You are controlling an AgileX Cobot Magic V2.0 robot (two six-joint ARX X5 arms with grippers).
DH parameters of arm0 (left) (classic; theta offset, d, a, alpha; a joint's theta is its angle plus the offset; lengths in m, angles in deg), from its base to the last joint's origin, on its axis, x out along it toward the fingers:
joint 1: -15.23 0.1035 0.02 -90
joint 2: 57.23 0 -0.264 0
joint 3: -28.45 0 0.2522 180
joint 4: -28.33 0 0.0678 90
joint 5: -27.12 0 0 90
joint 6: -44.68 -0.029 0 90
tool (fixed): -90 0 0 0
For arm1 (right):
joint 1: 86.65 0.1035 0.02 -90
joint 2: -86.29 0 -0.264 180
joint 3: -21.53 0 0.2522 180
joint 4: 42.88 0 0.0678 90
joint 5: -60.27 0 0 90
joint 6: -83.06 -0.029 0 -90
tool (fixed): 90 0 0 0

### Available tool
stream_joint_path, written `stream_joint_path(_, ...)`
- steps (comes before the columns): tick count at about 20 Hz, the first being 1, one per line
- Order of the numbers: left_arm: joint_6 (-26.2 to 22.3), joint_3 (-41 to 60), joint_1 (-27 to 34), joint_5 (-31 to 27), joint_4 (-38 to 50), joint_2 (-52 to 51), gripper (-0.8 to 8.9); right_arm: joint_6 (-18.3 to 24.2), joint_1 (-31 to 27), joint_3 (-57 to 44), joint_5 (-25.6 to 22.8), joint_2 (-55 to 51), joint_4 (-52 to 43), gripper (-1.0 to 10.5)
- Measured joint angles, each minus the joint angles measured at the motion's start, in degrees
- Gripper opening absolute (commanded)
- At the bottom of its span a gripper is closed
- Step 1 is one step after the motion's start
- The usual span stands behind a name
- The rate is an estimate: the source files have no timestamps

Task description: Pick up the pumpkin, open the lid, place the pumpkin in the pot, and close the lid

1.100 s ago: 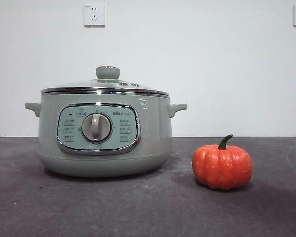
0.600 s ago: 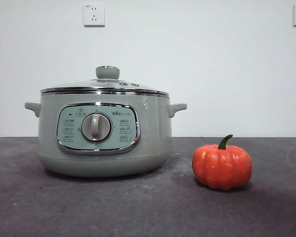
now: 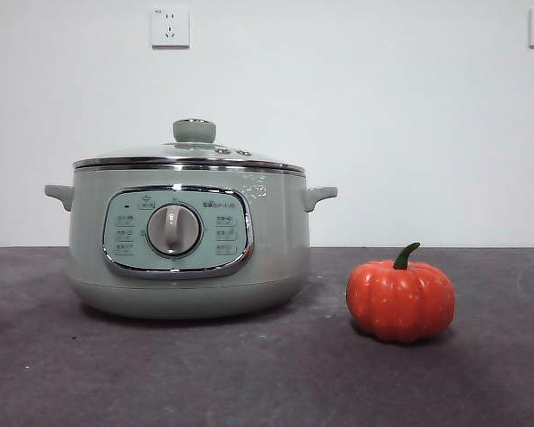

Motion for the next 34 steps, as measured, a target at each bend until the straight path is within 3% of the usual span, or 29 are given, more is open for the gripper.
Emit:
stream_joint_path(6,-3.3,-10.7,0.0,8.2,-7.0,9.8,-0.08,7.5,0.0,13.5,6.6,10.6,12.2,-0.1)
stream_joint_path(12,-11.3,-24.1,0.0,17.5,-19.6,21.2,-0.08,17.8,0.0,29.2,11.0,20.9,28.6,-0.1)
stream_joint_path(15,-16.1,-29.3,0.0,19.2,-27.3,24.5,-0.08,22.5,0.0,33.7,11.0,23.1,36.6,-0.1)
stream_joint_path(19,-19.8,-30.8,0.0,19.2,-29.7,24.8,0.01,24.1,0.0,33.9,11.0,23.1,37.2,0.1)
stream_joint_path(20,-19.9,-30.8,0.0,19.2,-29.7,24.8,0.4,24.1,0.0,33.9,11.0,23.1,37.2,0.2)
stream_joint_path(21,-20.0,-30.8,0.0,19.2,-29.7,24.8,1.91,24.3,0.0,33.9,11.0,23.1,37.2,1.2)
stream_joint_path(23,-20.0,-30.8,0.0,19.1,-29.8,24.9,6.53,24.4,0.0,33.9,11.0,23.1,37.1,4.9)
stream_joint_path(24,-19.9,-30.8,0.0,19.1,-29.8,24.9,7.32,24.2,0.0,33.9,11.0,23.1,36.8,6.5)
stream_joint_path(25,-19.7,-30.8,0.0,19.1,-29.8,24.9,7.3,23.9,0.0,33.9,11.0,23.1,36.4,7.3)
stream_joint_path(34,-19.2,-30.8,0.0,19.1,-29.8,24.9,7.29,22.8,3.7,33.9,11.0,25.9,36.3,7.2)
